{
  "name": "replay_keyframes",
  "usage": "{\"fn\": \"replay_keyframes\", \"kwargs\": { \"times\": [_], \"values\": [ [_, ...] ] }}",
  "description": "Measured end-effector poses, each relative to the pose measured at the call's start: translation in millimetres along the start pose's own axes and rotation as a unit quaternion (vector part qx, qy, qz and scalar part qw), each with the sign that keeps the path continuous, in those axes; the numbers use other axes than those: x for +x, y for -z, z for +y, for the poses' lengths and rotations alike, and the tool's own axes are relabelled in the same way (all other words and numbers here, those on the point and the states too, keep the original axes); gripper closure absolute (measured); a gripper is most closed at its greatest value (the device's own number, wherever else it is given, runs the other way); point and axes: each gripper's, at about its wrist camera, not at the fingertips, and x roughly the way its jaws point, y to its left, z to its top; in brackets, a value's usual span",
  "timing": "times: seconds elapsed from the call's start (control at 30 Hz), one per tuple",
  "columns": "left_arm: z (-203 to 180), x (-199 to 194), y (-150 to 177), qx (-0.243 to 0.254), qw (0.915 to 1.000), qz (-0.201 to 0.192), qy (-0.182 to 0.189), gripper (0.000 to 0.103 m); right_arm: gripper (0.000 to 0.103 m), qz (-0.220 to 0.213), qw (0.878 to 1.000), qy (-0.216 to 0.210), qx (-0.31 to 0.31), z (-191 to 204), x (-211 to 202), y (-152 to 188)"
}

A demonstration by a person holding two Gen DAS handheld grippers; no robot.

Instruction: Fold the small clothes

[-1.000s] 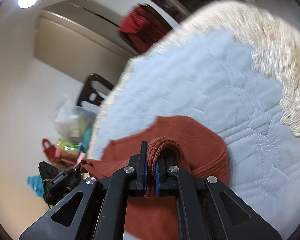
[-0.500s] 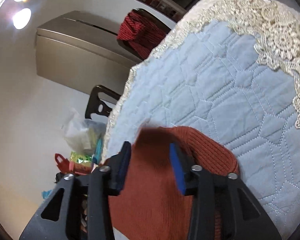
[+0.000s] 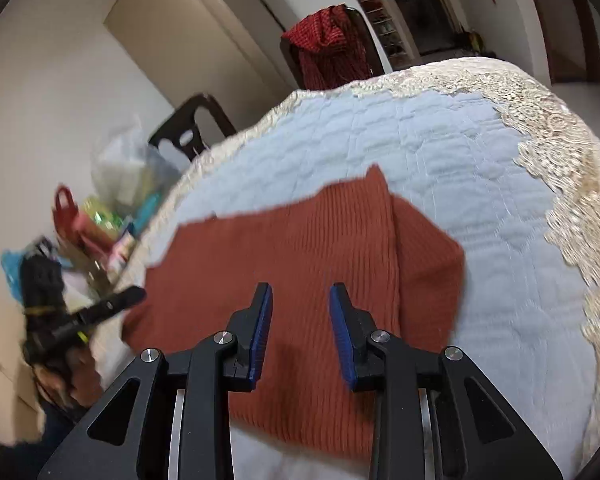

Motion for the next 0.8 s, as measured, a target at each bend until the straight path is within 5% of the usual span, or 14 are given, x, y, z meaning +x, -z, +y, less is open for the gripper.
{"fn": "replay_keyframes", "kwargs": {
  "times": [0.47,0.57,0.7,0.8],
  "values": [
    [-57.6,26.2,34.5,0.090,0.9927,0.003,-0.081,0.062,0.076,0.005,0.994,0.021,-0.111,65.3,15.0,42.7],
    [-56.0,25.1,33.9,0.090,0.9923,0.007,-0.085,0.062,0.087,0.021,0.995,0.024,-0.090,54.7,23.6,40.7],
    [-39.3,12.2,31.2,0.078,0.9919,-0.004,-0.100,0.062,0.087,-0.008,0.996,0.044,-0.079,38.1,0.7,37.0],
    [-12.8,5.7,31.4,0.041,0.9954,-0.005,-0.087,0.065,0.087,-0.010,0.997,0.071,-0.010,-3.7,-9.9,36.7]
  ]
}}
